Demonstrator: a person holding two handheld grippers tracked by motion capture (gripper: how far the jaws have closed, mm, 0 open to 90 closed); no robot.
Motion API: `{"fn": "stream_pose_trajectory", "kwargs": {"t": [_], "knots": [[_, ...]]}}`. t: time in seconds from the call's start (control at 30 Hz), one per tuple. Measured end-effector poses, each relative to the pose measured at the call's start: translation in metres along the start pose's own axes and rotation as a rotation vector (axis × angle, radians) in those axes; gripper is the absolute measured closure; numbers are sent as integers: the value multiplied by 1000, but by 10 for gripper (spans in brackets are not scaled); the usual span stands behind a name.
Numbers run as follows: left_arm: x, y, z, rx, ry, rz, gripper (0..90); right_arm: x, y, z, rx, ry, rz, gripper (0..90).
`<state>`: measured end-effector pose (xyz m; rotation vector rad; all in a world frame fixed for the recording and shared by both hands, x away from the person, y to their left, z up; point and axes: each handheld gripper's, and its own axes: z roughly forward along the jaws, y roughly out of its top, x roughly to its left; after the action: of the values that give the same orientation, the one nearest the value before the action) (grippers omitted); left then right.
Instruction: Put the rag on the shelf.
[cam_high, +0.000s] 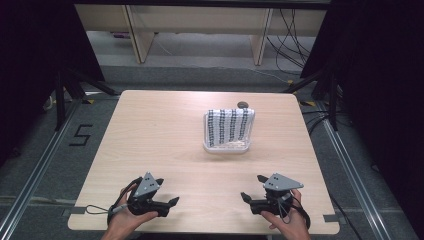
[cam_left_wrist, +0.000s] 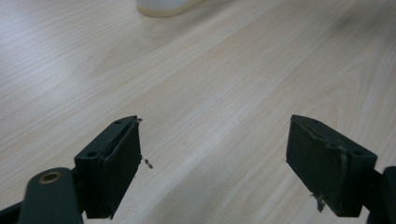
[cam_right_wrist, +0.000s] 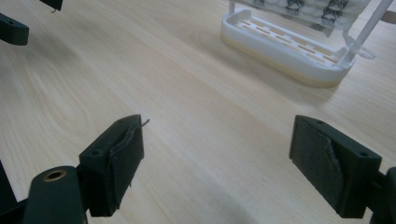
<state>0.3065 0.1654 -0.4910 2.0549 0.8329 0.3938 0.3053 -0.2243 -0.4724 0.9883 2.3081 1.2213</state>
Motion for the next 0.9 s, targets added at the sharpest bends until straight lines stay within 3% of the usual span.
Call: {"fn": "stream_pose_trajectory", "kwargs": {"t": [0.07, 0.13, 0.2, 0.3, 0.33, 0.4, 0.47, 0.53, 0.6, 0.63, 0.73, 0.8, 0.87, 0.9], "knots": [[-3, 0, 0, -17, -1, -23, 171, 1, -3, -1, 11, 5, -4, 188], [-2, -1, -2, -3, -2, 1, 169, 1, -5, -2, 10, -10, -7, 185], [-6, -4, -5, -17, 4, -21, 168, 1, -10, -3, 23, -12, 0, 184], [-6, -7, -8, -12, 3, -8, 168, 3, -13, -4, 42, -4, 18, 184], [-8, -8, -8, -21, 3, -26, 168, 3, -14, -5, 47, -5, 15, 184], [-9, -11, -10, -10, -1, -6, 168, 4, -16, -6, 56, 2, 33, 184], [-13, -13, -13, 1, 0, 5, 168, 4, -19, -7, 61, 12, 19, 184], [-15, -14, -13, -9, 2, -7, 168, 5, -20, -8, 58, 3, 27, 184], [-16, -16, -14, -2, 5, 9, 168, 6, -23, -10, 66, 3, 27, 181], [-18, -16, -14, -9, 1, -8, 168, 6, -23, -10, 66, 3, 27, 181], [-19, -18, -15, 17, -1, 9, 168, 6, -26, -12, 76, -5, 38, 177], [-18, -18, -16, 18, -9, 12, 168, 6, -28, -11, 78, 19, 34, 176], [-19, -18, -13, 9, -18, -2, 166, 7, -29, -13, 92, -4, 33, 172], [-18, -19, -13, 27, -11, 16, 166, 6, -30, -12, 93, 0, 25, 172]]}}
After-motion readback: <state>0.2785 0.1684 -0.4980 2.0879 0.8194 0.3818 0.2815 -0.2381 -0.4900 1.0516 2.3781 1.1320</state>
